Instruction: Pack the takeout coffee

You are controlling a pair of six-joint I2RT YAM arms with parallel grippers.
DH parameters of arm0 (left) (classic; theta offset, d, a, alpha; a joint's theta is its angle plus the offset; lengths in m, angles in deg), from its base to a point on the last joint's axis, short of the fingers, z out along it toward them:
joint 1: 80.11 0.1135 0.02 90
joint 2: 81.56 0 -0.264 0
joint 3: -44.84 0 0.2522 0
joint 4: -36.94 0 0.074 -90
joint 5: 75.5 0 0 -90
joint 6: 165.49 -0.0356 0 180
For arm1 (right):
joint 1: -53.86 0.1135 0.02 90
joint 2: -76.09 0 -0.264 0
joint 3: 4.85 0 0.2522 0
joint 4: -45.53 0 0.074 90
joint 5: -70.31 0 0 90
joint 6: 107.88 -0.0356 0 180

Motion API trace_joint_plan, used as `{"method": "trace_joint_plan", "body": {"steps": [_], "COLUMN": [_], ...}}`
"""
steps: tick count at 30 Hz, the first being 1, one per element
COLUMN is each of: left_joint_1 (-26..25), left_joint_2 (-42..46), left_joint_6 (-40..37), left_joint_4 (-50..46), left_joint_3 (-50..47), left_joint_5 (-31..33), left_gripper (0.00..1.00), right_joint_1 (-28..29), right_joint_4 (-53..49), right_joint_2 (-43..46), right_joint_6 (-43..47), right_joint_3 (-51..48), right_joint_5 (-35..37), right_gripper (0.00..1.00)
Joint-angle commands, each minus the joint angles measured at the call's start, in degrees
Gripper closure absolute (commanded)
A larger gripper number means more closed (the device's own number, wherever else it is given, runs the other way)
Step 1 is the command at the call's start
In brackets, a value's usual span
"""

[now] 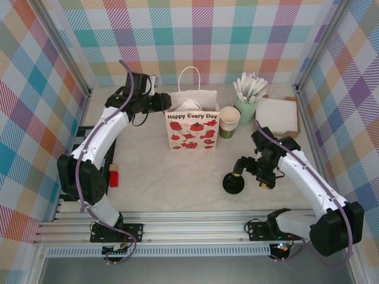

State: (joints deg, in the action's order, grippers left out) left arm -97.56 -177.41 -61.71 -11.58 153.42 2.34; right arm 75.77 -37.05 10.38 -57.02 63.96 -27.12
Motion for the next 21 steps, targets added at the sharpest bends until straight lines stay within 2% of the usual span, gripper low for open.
{"method": "trace_joint_plan", "body": {"steps": [1,5,8,10,14,17,21], "left_joint_1": [0.75,0.75,0.75,0.75,0.75,0.75,0.75], "left_joint_2": [3.73,6.53,9.22,10.74,12.56,12.8,12.79], "left_joint_6": [-0.98,0.81,2.4,3.06,3.64,3.89,3.97], "left_joint_4": [-2.86,-1.65,0.25,1.06,1.98,1.38,0.96], "left_joint_3": [4.43,3.48,0.88,-0.84,-3.44,-3.6,-3.6], "left_joint_5": [0.86,4.59,9.36,12.04,15.74,16.74,17.93], "left_gripper": [0.36,0.1,0.01,0.0,0.0,0.0,0.0], "right_joint_1": [4.99,14.54,19.68,20.59,21.86,21.86,21.86], "right_joint_4": [0.1,7.4,11.21,15.62,24.76,25.96,27.6], "right_joint_2": [2.33,-2.86,-8.34,-9.81,-12.33,-14.96,-17.2], "right_joint_6": [-6.49,-11.59,-12.18,-12.73,-13.55,-13.41,-14.66], "right_joint_3": [-3.71,-6.45,-5.89,-7.1,-11.01,-11.28,-11.97], "right_joint_5": [-3.66,-4.22,-0.46,0.08,2.75,6.52,7.91], "right_gripper": [0.0,0.0,0.0,0.0,0.09,0.13,0.2]}}
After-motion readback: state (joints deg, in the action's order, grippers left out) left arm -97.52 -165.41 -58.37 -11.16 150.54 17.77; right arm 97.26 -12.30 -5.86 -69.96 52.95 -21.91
